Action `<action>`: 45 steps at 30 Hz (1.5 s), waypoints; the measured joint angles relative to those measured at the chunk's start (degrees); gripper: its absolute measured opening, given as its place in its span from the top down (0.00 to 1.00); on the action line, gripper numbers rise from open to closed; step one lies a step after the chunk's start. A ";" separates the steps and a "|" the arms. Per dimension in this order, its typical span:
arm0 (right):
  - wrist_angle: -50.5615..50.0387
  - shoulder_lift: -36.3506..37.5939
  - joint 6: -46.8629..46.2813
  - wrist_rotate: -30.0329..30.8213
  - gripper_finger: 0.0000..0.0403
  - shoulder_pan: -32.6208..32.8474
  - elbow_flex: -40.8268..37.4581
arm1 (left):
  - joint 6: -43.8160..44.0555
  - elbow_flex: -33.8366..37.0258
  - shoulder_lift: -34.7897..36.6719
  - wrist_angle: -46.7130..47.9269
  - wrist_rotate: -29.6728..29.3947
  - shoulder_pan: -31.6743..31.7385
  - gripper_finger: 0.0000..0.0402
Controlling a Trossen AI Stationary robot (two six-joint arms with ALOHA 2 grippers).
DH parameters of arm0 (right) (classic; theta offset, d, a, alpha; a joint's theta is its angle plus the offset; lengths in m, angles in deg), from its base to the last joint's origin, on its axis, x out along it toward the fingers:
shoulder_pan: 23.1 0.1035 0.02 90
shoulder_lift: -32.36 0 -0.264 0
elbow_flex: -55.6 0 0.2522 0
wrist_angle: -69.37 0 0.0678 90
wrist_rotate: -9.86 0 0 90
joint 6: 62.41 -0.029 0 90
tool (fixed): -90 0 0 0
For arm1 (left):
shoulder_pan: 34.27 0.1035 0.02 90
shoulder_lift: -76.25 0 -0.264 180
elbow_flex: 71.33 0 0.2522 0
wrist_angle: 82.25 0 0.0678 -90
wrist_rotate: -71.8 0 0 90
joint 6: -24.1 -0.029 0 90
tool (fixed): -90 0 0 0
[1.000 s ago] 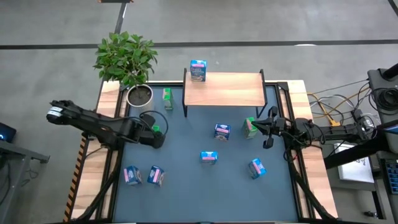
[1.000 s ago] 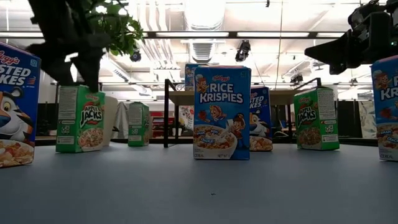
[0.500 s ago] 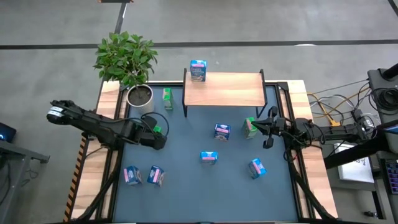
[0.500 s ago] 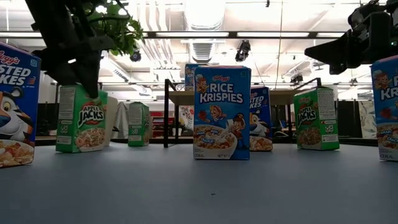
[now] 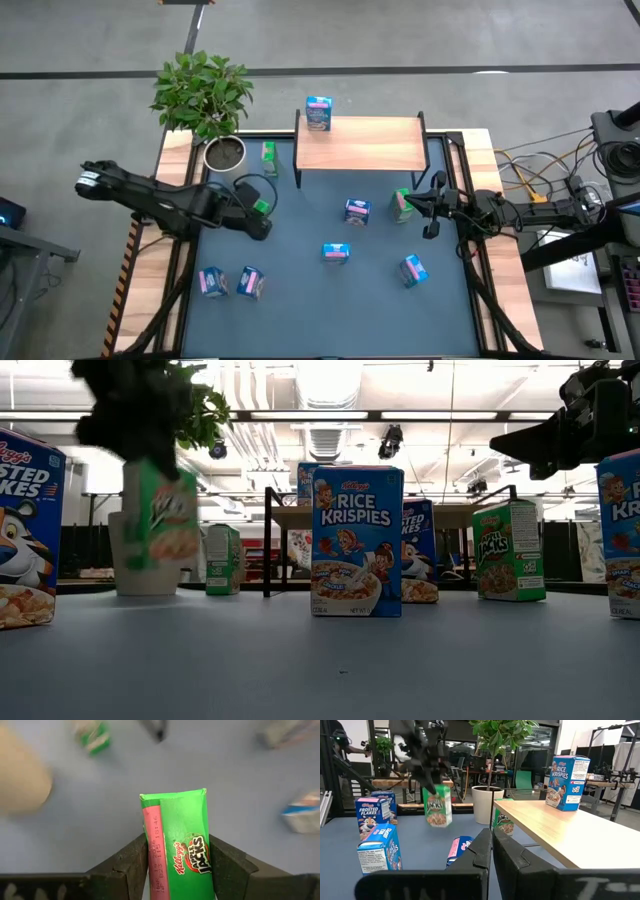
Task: Stack cereal on shelf
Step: Put the bottom left green cereal box on the shelf
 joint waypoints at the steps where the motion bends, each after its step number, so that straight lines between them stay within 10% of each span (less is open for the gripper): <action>1: 0.00 0.00 0.01 0.00 0.98 0.00 -0.01 | -3.29 -1.61 0.00 -0.54 -0.01 0.00 0.60; 18: 0.04 0.00 0.35 0.00 0.98 0.00 0.00 | -43.79 -15.13 0.09 -32.21 -1.29 8.92 0.60; 23: 0.05 0.02 0.41 0.00 0.98 0.00 0.00 | -49.29 -14.59 -1.18 -40.92 6.05 13.14 0.60; 45: 0.17 0.02 0.99 0.03 0.98 0.01 -0.01 | -67.00 -39.39 -29.55 -30.16 12.68 28.48 0.60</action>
